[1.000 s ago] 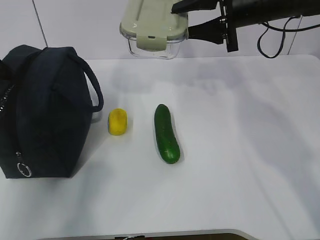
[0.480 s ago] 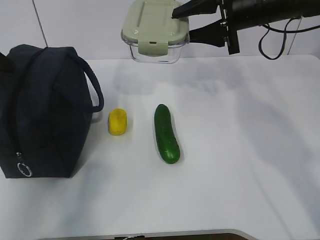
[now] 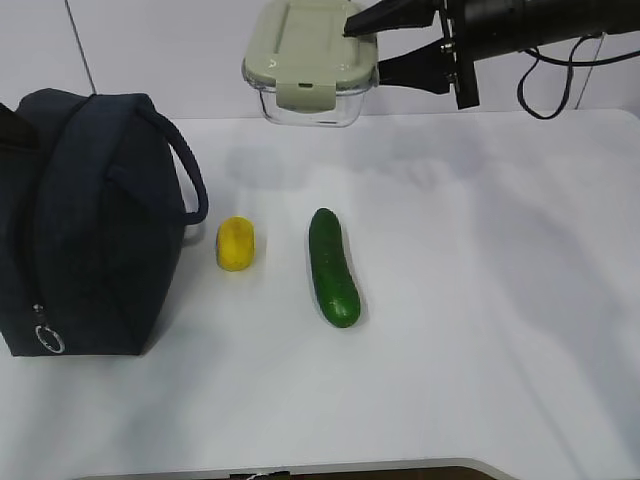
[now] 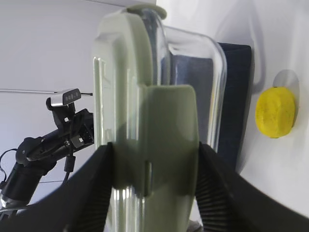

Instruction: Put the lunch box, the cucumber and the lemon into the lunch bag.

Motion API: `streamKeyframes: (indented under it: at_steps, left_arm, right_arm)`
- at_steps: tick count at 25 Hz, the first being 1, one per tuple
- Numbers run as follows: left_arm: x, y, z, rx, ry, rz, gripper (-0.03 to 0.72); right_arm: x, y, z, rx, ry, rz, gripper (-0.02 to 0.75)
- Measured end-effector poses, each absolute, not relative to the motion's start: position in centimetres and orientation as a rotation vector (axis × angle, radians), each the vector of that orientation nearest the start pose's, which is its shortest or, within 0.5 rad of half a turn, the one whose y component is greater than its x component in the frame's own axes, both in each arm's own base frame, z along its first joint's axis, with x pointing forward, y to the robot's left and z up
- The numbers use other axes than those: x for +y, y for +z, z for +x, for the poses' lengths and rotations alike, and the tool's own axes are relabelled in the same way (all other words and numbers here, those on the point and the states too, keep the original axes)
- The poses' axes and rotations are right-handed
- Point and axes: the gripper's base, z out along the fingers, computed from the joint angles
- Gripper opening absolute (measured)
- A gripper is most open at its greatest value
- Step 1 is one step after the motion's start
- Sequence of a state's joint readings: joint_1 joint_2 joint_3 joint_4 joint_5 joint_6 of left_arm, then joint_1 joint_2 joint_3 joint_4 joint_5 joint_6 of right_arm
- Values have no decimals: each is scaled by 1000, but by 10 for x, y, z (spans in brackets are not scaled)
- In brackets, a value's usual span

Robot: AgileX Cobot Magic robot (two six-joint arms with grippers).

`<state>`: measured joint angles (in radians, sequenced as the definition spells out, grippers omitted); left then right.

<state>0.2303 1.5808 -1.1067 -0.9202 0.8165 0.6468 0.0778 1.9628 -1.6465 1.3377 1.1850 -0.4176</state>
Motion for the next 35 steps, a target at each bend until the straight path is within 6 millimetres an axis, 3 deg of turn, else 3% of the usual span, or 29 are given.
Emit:
streamKeyframes:
  at_steps: [5, 10, 15, 22, 35]
  left_arm:
    - [22, 266, 329, 2423, -745, -139, 400]
    - [21, 266, 329, 2420, -756, -138, 174]
    - [19, 267, 328, 2426, -785, -127, 6]
    - [14, 270, 326, 2412, -888, -139, -15]
    - [-8, 274, 326, 2400, -1007, -95, -15]
  right_arm:
    - [115, 307, 414, 2297, 1634, -28, 391]
    - [115, 307, 414, 2298, 1635, -26, 391]
    - [120, 307, 413, 2306, 1645, -30, 391]
    - [155, 307, 401, 2336, 1692, -125, 391]
    - [193, 312, 389, 2315, 1767, -152, 391]
